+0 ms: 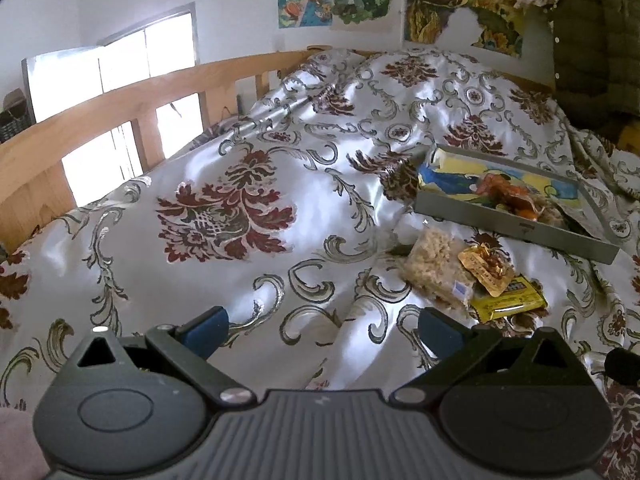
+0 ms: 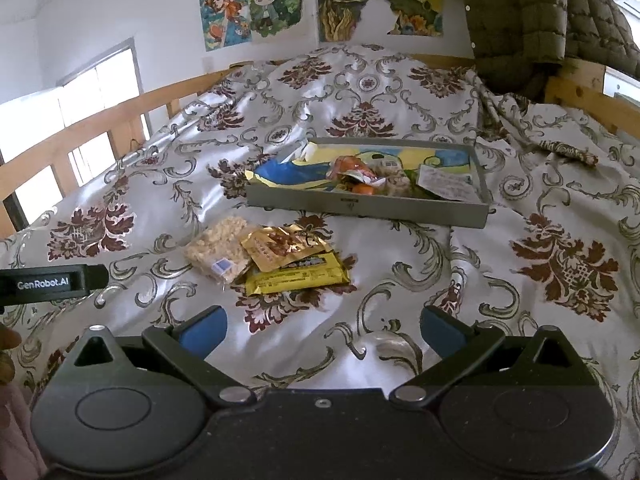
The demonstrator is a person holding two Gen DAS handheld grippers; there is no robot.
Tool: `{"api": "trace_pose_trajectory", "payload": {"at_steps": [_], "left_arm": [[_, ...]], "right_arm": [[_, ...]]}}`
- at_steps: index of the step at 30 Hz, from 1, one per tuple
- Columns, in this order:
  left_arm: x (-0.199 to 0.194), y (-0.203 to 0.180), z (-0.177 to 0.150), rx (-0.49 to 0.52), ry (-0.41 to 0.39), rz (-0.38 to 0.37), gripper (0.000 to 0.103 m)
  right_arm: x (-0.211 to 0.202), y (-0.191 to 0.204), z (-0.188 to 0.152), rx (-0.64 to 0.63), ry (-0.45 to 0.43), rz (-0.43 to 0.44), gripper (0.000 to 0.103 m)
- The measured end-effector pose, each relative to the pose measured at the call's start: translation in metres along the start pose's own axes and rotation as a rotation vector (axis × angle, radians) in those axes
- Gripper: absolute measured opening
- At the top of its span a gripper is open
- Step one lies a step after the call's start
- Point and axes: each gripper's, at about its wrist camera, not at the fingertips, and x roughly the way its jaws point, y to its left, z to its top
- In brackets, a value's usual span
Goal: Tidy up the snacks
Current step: 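Lift both tools away from the tray toward the remaining snacks, then lower the left tool to the rice cracker block while the right tool approaches the gold pouch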
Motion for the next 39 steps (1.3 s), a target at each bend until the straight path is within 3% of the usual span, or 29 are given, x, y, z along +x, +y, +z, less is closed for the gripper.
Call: {"api": "trace_pose_trajectory", "payload": {"at_steps": [13,18,24,32,39], "left_arm": [[0.044,-0.001,0.015,0.01,0.063,-0.029,0.103],[0.057,-0.007,0.03,0.064,0.02,-0.054,0.103],[0.075,-0.02,0.044,0.164,-0.054,-0.122,0.103],[0.104,-0.034,0.046,0.213,-0.02,-0.249,0.103],[0.117,-0.044,0.041,0.248,0.003,-0.311,0.103]], "right_arm": [[0.035,-0.001,0.013,-0.089,-0.012,0.031,0.102],[0.056,-0.005,0.018,-0.086,0.011,0.033,0.102],[0.082,0.0,0.024,-0.157,0.018,0.051,0.102],[0.108,0.008,0.022,-0.236,0.061,0.089,0.102],[0.115,0.005,0.024,-0.236,0.086,0.096,0.102]]}}
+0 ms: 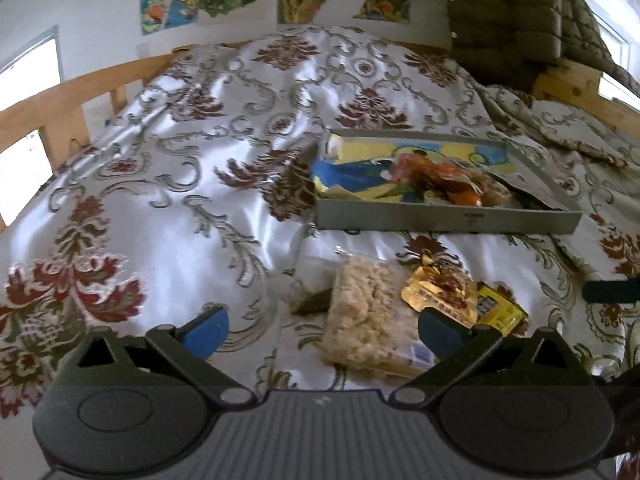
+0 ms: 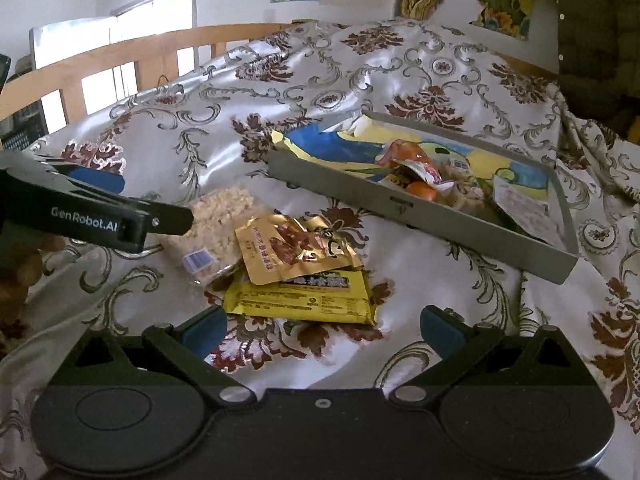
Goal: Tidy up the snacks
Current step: 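Lower the left tool to the rice cracker block while the right tool approaches the gold pouch, then close the left tool on the rice cracker block while the right tool grasps the gold pouch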
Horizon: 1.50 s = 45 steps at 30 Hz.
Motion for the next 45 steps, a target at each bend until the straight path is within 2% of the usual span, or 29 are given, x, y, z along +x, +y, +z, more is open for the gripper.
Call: {"api": "trace_pose_trajectory", "payload": {"at_steps": [4,10,14,18,22,27,33,37,43,45], "left_arm": [[0.01,-0.003,0.001,0.049,0.005,-0.032,0.103],[0.018,0.002,0.003,0.019,0.019,-0.112,0.103],[0.026,-0.004,0.001,0.084,0.028,-0.141,0.103],[0.031,-0.013,-0.004,0.16,0.028,-0.154,0.103],[0.037,-0.026,-0.005,0.227,0.04,-0.187,0.103],[0.043,-0.034,-0.006,0.282,0.047,-0.161,0.097],[0.042,-0.03,-0.005,0.273,0.034,-0.162,0.081],[0.042,-0.028,-0.005,0.246,0.034,-0.16,0.081],[0.04,-0.035,-0.005,0.246,0.052,-0.09,0.078],[0.04,-0.034,-0.005,0.221,0.062,-0.086,0.077]], "right_arm": [[0.006,-0.001,0.002,-0.038,0.011,-0.003,0.102],[0.015,-0.008,0.004,-0.023,0.026,0.009,0.102],[0.019,-0.016,0.01,-0.017,0.012,-0.015,0.102],[0.026,-0.033,0.017,0.049,0.014,-0.016,0.102],[0.035,-0.047,0.025,0.164,0.03,0.04,0.102],[0.049,-0.049,0.038,0.286,0.054,0.105,0.102],[0.067,-0.038,0.047,0.361,0.091,0.132,0.102],[0.081,-0.038,0.051,0.444,0.119,0.15,0.102],[0.102,-0.044,0.056,0.566,0.151,0.139,0.102],[0.109,-0.044,0.056,0.573,0.172,0.121,0.096]]}}
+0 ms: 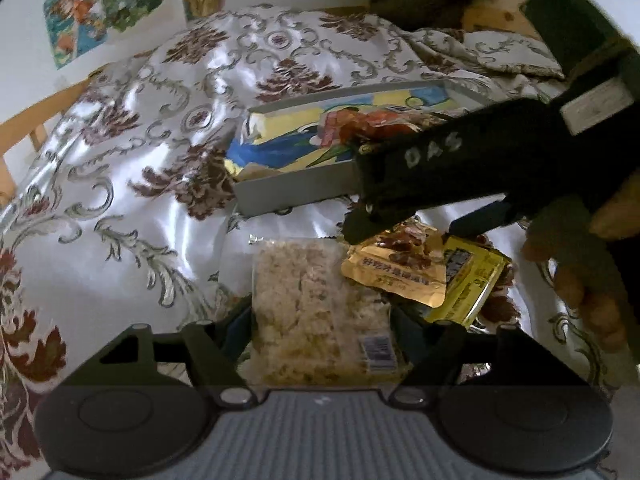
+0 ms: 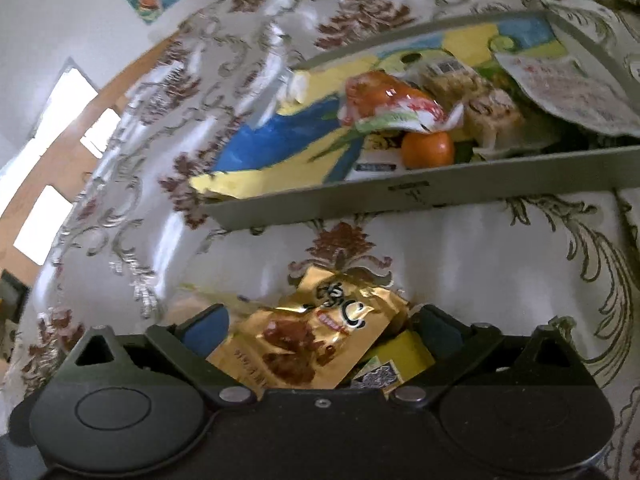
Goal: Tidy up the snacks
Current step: 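Close the left tool on the rice cracker block while the right tool grasps the gold pouch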
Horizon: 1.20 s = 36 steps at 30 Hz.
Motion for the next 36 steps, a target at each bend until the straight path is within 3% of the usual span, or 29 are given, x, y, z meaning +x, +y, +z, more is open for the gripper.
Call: {"api": "trace_pose_trajectory", "payload": {"at_steps": [8,11,16,26,31,33,36], "left_arm": [[-0.004,0.001,-0.004,-0.018,0.03,0.017,0.075],[-0.004,-0.001,-0.004,-0.012,0.029,0.025,0.075],[-0.005,-0.001,-0.004,-0.026,0.052,0.049,0.075],[-0.011,-0.002,-0.006,-0.051,0.076,0.124,0.075],[-0.015,0.002,-0.01,-0.099,0.061,0.163,0.075],[-0.014,0.002,-0.01,-0.103,0.061,0.17,0.075],[-0.012,0.002,-0.009,-0.1,0.056,0.182,0.075]], "right_arm": [[-0.005,-0.004,0.002,-0.021,0.04,-0.052,0.079],[-0.008,-0.003,0.003,-0.006,0.062,-0.071,0.08],[-0.003,0.007,0.0,-0.046,0.071,-0.066,0.091],[0.009,0.005,0.004,-0.06,0.042,0.006,0.092],[0.009,0.009,0.007,-0.09,0.042,-0.001,0.079],[0.009,0.014,0.006,-0.124,0.039,-0.03,0.068],[0.012,0.019,0.004,-0.163,0.049,-0.045,0.071]]}}
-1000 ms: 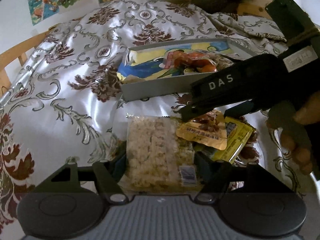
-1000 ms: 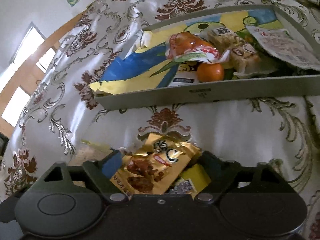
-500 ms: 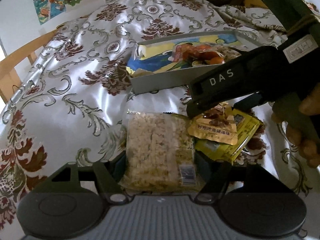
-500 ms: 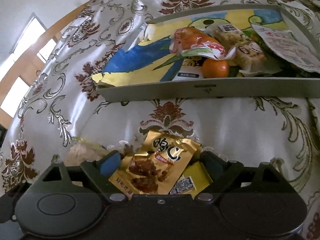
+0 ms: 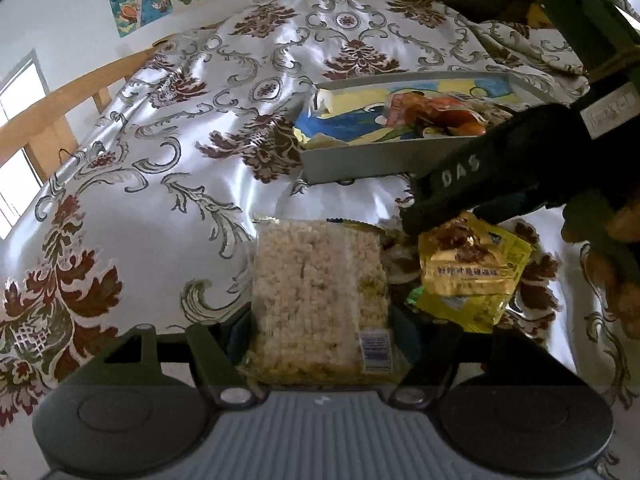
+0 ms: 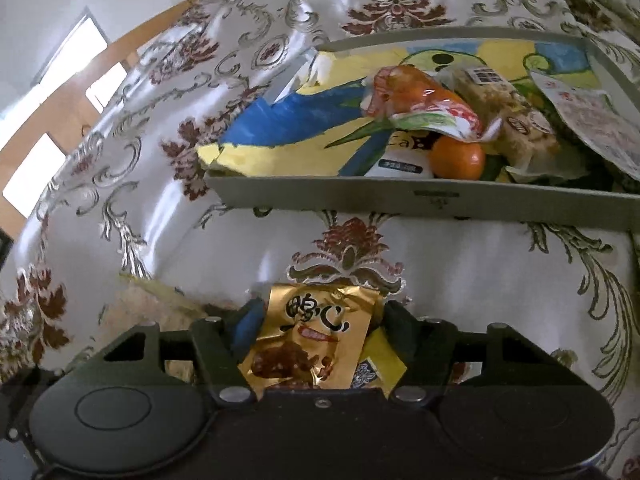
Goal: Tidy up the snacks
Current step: 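Close the left tool on the rice cracker block while the right tool grasps the gold pouch, then lift the rice cracker block and gold pouch and carry both over the tray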
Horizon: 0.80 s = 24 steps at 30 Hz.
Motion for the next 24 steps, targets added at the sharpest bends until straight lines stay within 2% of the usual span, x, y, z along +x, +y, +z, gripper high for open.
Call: {"api": "trace_pose_trajectory", "payload": {"at_steps": [1,3,5,8,10,12,18,24], "left_arm": [[0.001,0.001,0.001,-0.004,-0.002,0.001,0.075],[0.001,0.003,0.001,-0.013,-0.006,0.006,0.075],[0.002,0.003,0.002,-0.019,-0.01,0.009,0.075],[0.003,0.005,0.002,-0.032,-0.02,0.005,0.074],[0.003,0.006,0.002,-0.044,-0.027,-0.002,0.074],[0.004,0.008,0.003,-0.059,-0.036,-0.013,0.073],[0.003,0.014,0.003,-0.107,-0.049,-0.038,0.073],[0.001,0.023,0.004,-0.166,-0.086,-0.053,0.073]], "right_arm": [[0.001,0.003,0.0,-0.019,0.008,-0.011,0.072],[0.004,0.01,0.0,-0.044,0.037,-0.03,0.083],[0.005,0.018,-0.003,-0.09,0.04,-0.06,0.083],[0.004,0.02,-0.007,-0.115,0.017,-0.057,0.075],[0.001,0.019,-0.007,-0.109,0.005,-0.057,0.064],[-0.002,0.017,-0.005,-0.097,-0.004,-0.049,0.061],[-0.011,0.008,-0.006,-0.059,-0.034,-0.01,0.059],[-0.027,0.0,-0.007,-0.033,-0.099,0.055,0.059]]}}
